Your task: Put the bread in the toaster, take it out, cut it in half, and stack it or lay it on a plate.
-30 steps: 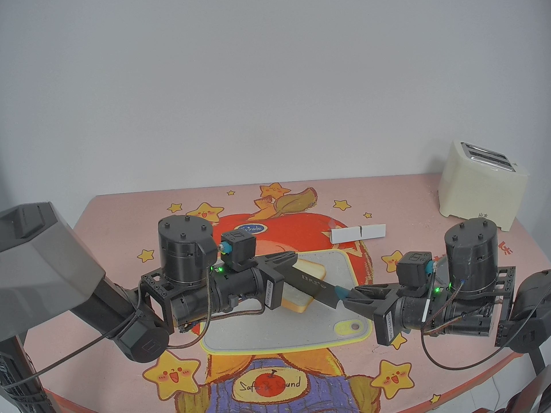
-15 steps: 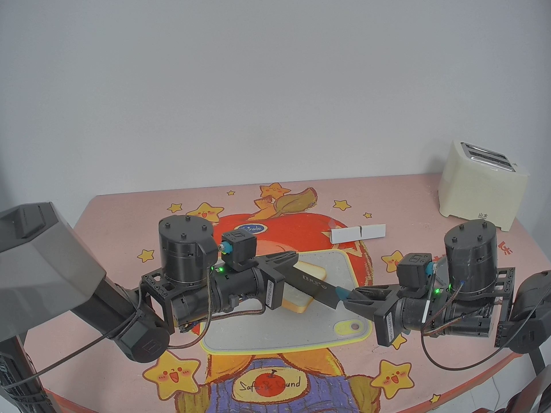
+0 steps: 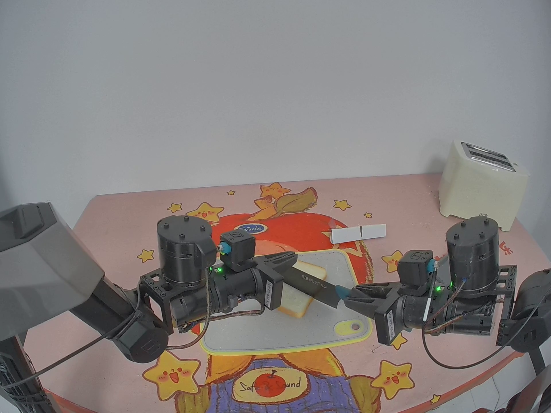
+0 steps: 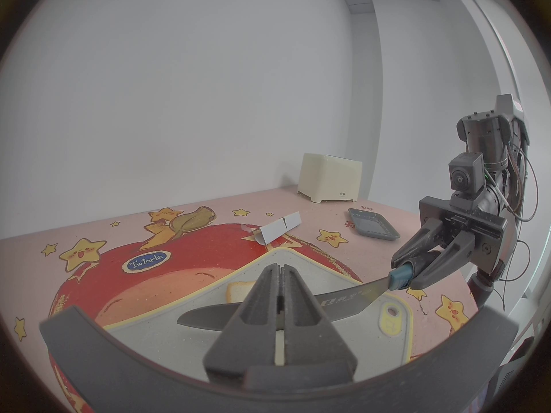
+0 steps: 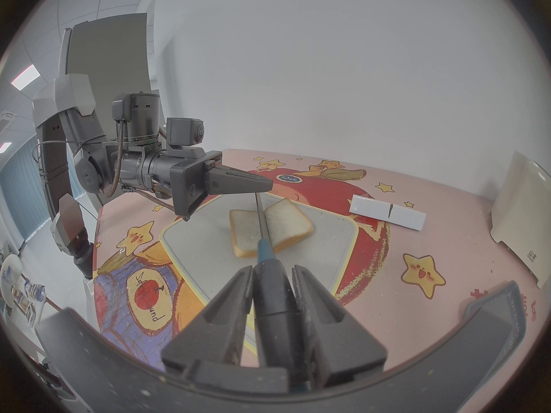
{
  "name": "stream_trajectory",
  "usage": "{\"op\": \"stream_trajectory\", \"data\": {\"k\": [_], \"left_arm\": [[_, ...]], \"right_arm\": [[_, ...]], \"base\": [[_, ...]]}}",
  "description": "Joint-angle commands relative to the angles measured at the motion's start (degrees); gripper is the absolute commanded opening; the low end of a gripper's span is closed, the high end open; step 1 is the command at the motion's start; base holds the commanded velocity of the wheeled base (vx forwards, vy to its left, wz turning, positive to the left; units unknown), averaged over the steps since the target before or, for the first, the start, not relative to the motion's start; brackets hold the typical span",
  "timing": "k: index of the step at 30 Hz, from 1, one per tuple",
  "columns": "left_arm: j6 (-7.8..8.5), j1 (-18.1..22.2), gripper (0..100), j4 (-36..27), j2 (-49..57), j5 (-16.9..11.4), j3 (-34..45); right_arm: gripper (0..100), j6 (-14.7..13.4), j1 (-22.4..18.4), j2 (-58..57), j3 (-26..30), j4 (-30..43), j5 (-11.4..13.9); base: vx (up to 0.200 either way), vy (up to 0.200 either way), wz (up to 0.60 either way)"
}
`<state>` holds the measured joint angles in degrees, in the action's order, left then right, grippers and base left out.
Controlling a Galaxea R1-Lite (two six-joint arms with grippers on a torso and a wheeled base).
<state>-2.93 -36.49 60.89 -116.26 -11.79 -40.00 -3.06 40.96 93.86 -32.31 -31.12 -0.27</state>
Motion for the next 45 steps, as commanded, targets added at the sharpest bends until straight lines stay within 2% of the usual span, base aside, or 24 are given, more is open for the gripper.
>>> {"op": "stream_trajectory", "data": {"k": [1,32,38,43,44,45], "left_arm": [[0.03,-0.08,0,0.02,0.33,0.01,-1.05],[-0.06,0.36,0,0.02,2.62,0.10,-0.96],[-0.06,2.03,0,-0.34,9.83,0.01,-0.78],[-0.06,7.31,0,-0.16,18.35,-0.34,2.56],[-0.06,7.31,0,-0.16,18.35,-0.34,2.56],[-0.06,9.24,0,0.10,21.25,-0.52,4.58]], "right_arm": [[0,-0.02,-0.09,-0.08,0.22,-0.34,0.00],[0,-0.02,-0.09,0.45,0.22,-0.43,0.09],[0,-0.02,-0.09,0.54,0.40,-0.43,0.09],[0,-0.02,-0.09,0.36,0.49,-0.43,0.09],[0,-0.02,-0.09,0.36,0.49,-0.43,0.09],[0,-0.02,-0.09,0.45,0.49,-0.43,0.18]], "base": [[0.000,0.000,0.00],[0.000,0.000,0.00],[0.000,0.000,0.00],[0.000,0.000,0.00],[0.000,0.000,0.00],[0.000,0.000,0.00]]}}
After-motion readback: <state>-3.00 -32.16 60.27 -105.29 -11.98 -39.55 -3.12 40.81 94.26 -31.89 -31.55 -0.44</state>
